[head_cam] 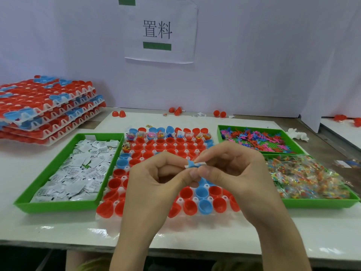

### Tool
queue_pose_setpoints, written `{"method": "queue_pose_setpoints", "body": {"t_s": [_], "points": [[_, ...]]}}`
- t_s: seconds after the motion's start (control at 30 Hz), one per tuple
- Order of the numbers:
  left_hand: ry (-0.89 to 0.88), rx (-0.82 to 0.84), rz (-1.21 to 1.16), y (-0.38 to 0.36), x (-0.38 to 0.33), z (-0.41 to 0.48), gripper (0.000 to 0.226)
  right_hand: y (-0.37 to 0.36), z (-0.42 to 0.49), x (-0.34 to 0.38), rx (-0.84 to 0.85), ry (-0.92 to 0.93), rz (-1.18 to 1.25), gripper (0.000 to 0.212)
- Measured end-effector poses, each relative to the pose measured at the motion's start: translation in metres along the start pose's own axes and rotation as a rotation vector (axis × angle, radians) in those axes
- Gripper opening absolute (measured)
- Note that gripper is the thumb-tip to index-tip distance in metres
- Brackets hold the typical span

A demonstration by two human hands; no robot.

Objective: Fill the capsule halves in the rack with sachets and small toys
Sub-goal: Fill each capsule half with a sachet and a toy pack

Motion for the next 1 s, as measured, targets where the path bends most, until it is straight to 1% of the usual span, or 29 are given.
{"method": "queue_pose_setpoints", "body": {"t_s": [0.07,0.13,0.23,0.37,0.47,0.57,0.6,0.67,0.73,0.77,0.83,0.9,1.0], "points": [[0.034,0.047,-0.050,-0.001,0.005,0.000,0.016,0.000,0.000,-0.001,0.001,0.008,0.052,0.013],[0.043,0.052,-0.044,0.001,0.008,0.001,0.019,0.001,-0.001,-0.001,-0.006,0.015,0.050,0.013],[0.054,0.005,0.005,0.006,0.012,0.003,0.018,0.002,0.001,-0.002,-0.079,0.045,-0.052,0.010],[0.037,-0.027,-0.001,0.009,0.009,0.004,0.021,0.001,0.002,-0.002,-0.208,0.088,-0.097,0.017],[0.024,-0.105,-0.002,0.017,0.010,0.006,0.013,-0.009,0.002,0.001,-0.227,0.136,-0.090,0.018],[0.036,-0.128,0.071,0.028,0.011,0.008,0.011,-0.021,0.001,0.000,-0.208,0.134,-0.159,0.024],[0.040,-0.140,0.124,0.035,0.010,0.011,0.011,-0.024,0.001,-0.002,-0.203,0.118,-0.203,0.026],[0.037,-0.226,0.288,0.063,0.006,0.022,0.012,-0.022,0.000,-0.004,-0.221,0.107,-0.287,0.028],[0.043,-0.332,0.506,0.102,0.003,0.040,0.015,-0.012,-0.001,-0.003,-0.265,0.118,-0.312,0.027],[0.061,-0.356,0.628,0.118,0.003,0.051,0.016,-0.005,-0.001,-0.002,-0.291,0.122,-0.310,0.026],[0.126,-0.330,0.857,0.139,0.011,0.071,0.013,0.010,-0.002,0.000,-0.351,0.127,-0.294,0.023],[0.175,-0.262,1.017,0.145,0.026,0.088,0.006,0.021,-0.003,0.000,-0.397,0.123,-0.296,0.023],[0.167,-0.193,1.149,0.141,0.044,0.101,0.008,0.031,-0.004,-0.001,-0.422,0.111,-0.330,0.026]]}}
Point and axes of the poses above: each hand's wrist, its own z-axis towards the middle knuckle, its own y-axis out of the back of the hand, x = y × z, the point moved 8 cm from there along z, towards the middle knuckle, and after that the axes turned 8 degrees about y, right-handed, at the moved point
